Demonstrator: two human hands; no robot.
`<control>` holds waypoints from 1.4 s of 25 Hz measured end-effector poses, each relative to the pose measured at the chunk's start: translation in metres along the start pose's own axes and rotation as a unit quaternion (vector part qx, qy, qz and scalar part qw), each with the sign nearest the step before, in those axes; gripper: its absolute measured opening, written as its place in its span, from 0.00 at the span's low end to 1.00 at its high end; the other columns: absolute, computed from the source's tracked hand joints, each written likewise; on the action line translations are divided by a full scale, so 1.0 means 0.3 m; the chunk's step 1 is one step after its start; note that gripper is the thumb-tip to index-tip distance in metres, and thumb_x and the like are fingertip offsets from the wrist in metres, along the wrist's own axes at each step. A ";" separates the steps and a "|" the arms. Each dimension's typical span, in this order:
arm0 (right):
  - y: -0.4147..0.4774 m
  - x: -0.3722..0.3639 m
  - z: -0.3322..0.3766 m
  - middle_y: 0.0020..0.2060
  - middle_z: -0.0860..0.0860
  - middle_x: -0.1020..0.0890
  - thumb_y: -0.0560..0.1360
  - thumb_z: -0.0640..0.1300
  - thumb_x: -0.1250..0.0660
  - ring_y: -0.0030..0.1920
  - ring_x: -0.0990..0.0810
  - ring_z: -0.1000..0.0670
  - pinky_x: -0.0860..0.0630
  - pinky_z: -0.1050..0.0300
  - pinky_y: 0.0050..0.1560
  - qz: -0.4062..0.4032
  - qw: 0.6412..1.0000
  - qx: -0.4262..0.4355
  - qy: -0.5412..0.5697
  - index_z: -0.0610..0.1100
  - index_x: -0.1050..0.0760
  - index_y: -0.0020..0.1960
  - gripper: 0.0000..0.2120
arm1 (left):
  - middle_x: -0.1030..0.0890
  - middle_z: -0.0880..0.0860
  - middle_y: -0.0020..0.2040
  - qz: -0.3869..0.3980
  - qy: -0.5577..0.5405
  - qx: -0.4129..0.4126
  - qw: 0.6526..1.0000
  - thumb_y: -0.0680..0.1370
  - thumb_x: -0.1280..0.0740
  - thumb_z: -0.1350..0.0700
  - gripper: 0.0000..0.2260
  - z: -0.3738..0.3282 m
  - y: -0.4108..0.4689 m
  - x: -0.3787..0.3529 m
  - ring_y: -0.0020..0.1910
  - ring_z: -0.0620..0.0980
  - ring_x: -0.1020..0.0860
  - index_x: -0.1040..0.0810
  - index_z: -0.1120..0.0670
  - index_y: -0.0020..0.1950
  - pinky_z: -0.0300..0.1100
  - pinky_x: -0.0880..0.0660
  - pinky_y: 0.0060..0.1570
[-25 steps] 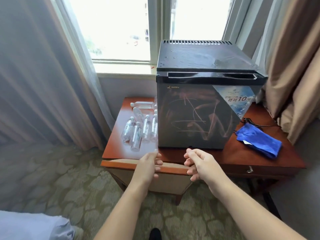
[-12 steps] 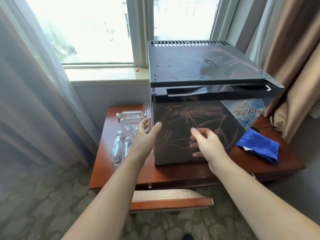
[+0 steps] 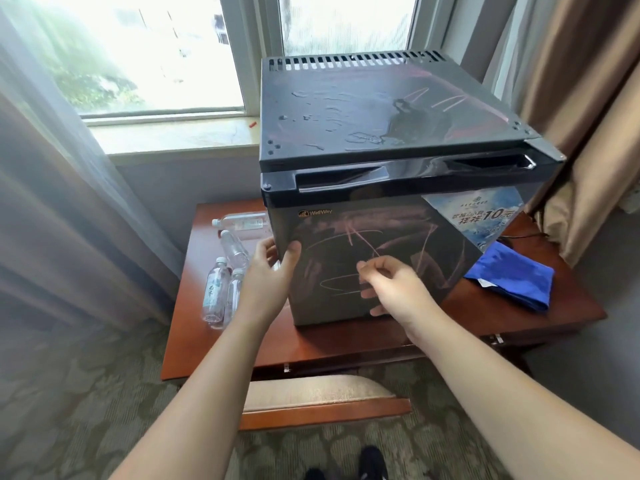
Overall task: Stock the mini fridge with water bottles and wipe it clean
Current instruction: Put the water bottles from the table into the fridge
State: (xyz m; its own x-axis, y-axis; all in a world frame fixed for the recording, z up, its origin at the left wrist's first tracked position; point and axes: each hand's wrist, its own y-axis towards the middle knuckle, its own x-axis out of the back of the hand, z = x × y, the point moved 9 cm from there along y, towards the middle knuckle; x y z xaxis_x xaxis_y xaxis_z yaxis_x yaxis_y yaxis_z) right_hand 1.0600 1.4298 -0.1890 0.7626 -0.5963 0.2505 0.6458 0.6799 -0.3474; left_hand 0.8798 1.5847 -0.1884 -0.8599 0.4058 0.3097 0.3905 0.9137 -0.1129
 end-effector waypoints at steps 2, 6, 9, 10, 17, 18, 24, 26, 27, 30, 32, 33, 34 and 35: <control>-0.028 -0.012 0.024 0.52 0.51 0.16 0.80 0.54 0.33 0.46 0.15 0.52 0.19 0.51 0.43 0.028 0.999 0.011 -0.025 0.49 0.22 0.51 0.08 | 0.21 0.41 0.58 0.001 0.007 -0.001 1.000 0.80 0.34 0.39 0.18 0.002 0.006 0.003 0.61 0.42 0.23 0.27 0.47 0.64 0.38 0.29 0.57; -0.160 -0.059 0.232 0.43 0.52 0.15 0.80 0.54 0.32 0.42 0.15 0.54 0.18 0.52 0.45 0.078 0.980 0.162 -0.085 0.51 0.21 0.47 0.07 | 0.20 0.44 0.59 0.003 0.039 -0.017 0.999 0.79 0.36 0.35 0.22 -0.003 0.006 0.005 0.60 0.43 0.22 0.28 0.48 0.64 0.44 0.26 0.61; -0.273 -0.045 0.482 0.37 0.56 0.17 0.79 0.53 0.31 0.39 0.18 0.56 0.22 0.59 0.41 0.067 0.945 0.303 -0.102 0.51 0.20 0.46 0.07 | 0.19 0.45 0.57 0.007 0.037 -0.022 0.999 0.75 0.33 0.31 0.24 0.027 -0.031 0.023 0.58 0.43 0.20 0.26 0.47 0.61 0.48 0.22 0.59; -0.301 -0.034 0.549 0.36 0.58 0.18 0.79 0.53 0.30 0.37 0.19 0.57 0.24 0.63 0.40 0.055 0.936 0.332 -0.104 0.51 0.20 0.46 0.07 | 0.19 0.45 0.56 0.005 0.035 -0.017 0.999 0.73 0.32 0.29 0.24 0.045 -0.057 0.031 0.57 0.43 0.20 0.26 0.45 0.59 0.48 0.21 0.58; -0.409 -0.288 0.684 0.52 0.59 0.19 0.76 0.54 0.28 0.58 0.23 0.53 0.29 0.54 0.63 0.081 0.815 0.493 -0.293 0.52 0.19 0.55 0.10 | 0.20 0.40 0.58 0.069 0.026 -0.011 0.997 0.81 0.33 0.43 0.12 0.136 -0.207 0.031 0.54 0.28 0.23 0.27 0.41 0.63 0.26 0.28 0.50; -0.384 -0.331 0.658 0.55 0.59 0.19 0.76 0.55 0.29 0.61 0.25 0.52 0.32 0.48 0.67 0.089 0.804 0.484 -0.334 0.53 0.20 0.57 0.12 | 0.20 0.40 0.59 0.095 0.053 -0.003 0.994 0.81 0.32 0.43 0.13 0.185 -0.224 0.034 0.55 0.29 0.23 0.26 0.42 0.64 0.27 0.28 0.53; -0.306 -0.383 0.616 0.64 0.58 0.22 0.77 0.52 0.28 0.71 0.33 0.51 0.46 0.57 0.66 0.057 0.786 0.474 -0.394 0.55 0.19 0.60 0.12 | 0.32 0.45 0.76 0.410 0.410 0.038 0.814 0.68 0.30 0.27 0.43 0.557 -0.420 -0.027 0.75 0.51 0.33 0.39 0.40 0.79 0.51 0.36 0.75; -0.299 -0.389 0.616 0.66 0.57 0.23 0.77 0.51 0.28 0.72 0.34 0.51 0.46 0.55 0.68 0.057 0.783 0.472 -0.402 0.55 0.19 0.60 0.12 | 0.36 0.47 0.78 0.386 0.510 -0.011 0.769 0.70 0.27 0.35 0.44 0.592 -0.422 -0.018 0.76 0.55 0.36 0.44 0.40 0.80 0.57 0.40 0.76; -0.297 -0.393 0.611 0.65 0.57 0.23 0.76 0.51 0.28 0.72 0.34 0.51 0.46 0.54 0.69 0.056 0.781 0.472 -0.405 0.55 0.18 0.59 0.12 | 0.35 0.48 0.77 0.363 0.537 -0.028 0.761 0.72 0.27 0.41 0.41 0.593 -0.416 -0.013 0.75 0.56 0.35 0.45 0.40 0.80 0.58 0.39 0.74; -0.283 -0.401 0.599 0.63 0.57 0.22 0.76 0.52 0.28 0.72 0.34 0.50 0.47 0.54 0.70 0.048 0.780 0.477 -0.401 0.56 0.17 0.57 0.10 | 0.27 0.49 0.69 0.323 0.576 -0.058 0.749 0.77 0.32 0.53 0.31 0.584 -0.405 -0.013 0.68 0.56 0.28 0.39 0.41 0.78 0.57 0.32 0.66; -0.271 -0.401 0.593 0.63 0.57 0.22 0.75 0.52 0.28 0.73 0.34 0.50 0.48 0.55 0.71 0.045 0.782 0.479 -0.395 0.55 0.17 0.55 0.09 | 0.24 0.50 0.65 0.320 0.573 -0.061 0.752 0.77 0.33 0.57 0.27 0.579 -0.415 -0.020 0.65 0.57 0.26 0.34 0.44 0.74 0.57 0.30 0.65; -0.267 -0.400 0.592 0.63 0.57 0.22 0.75 0.52 0.28 0.73 0.34 0.51 0.49 0.55 0.71 0.044 0.780 0.481 -0.397 0.55 0.17 0.55 0.09 | 0.23 0.50 0.64 0.318 0.572 -0.061 0.754 0.77 0.34 0.59 0.26 0.581 -0.418 -0.022 0.64 0.56 0.26 0.32 0.44 0.73 0.56 0.29 0.64; -0.267 -0.399 0.585 0.63 0.56 0.22 0.76 0.52 0.28 0.74 0.35 0.51 0.50 0.56 0.72 0.045 0.777 0.483 -0.401 0.55 0.17 0.55 0.09 | 0.23 0.50 0.63 0.314 0.573 -0.063 0.754 0.76 0.34 0.59 0.25 0.583 -0.424 -0.022 0.63 0.56 0.25 0.31 0.45 0.72 0.55 0.28 0.63; -0.268 -0.397 0.578 0.64 0.56 0.23 0.76 0.52 0.28 0.75 0.36 0.51 0.50 0.56 0.73 0.048 0.773 0.485 -0.406 0.55 0.17 0.55 0.09 | 0.22 0.50 0.62 0.309 0.576 -0.069 0.754 0.76 0.33 0.59 0.24 0.584 -0.424 -0.022 0.62 0.56 0.24 0.30 0.45 0.71 0.54 0.27 0.62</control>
State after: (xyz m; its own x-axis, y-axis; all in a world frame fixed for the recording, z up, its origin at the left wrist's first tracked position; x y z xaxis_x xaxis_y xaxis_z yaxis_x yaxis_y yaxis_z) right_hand 0.9235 1.5201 -0.0343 0.3266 -0.3262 0.8871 0.0074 0.9394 0.3427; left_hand 0.7783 1.4699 -0.3415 0.3249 0.3908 0.8612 0.6986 0.5147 -0.4971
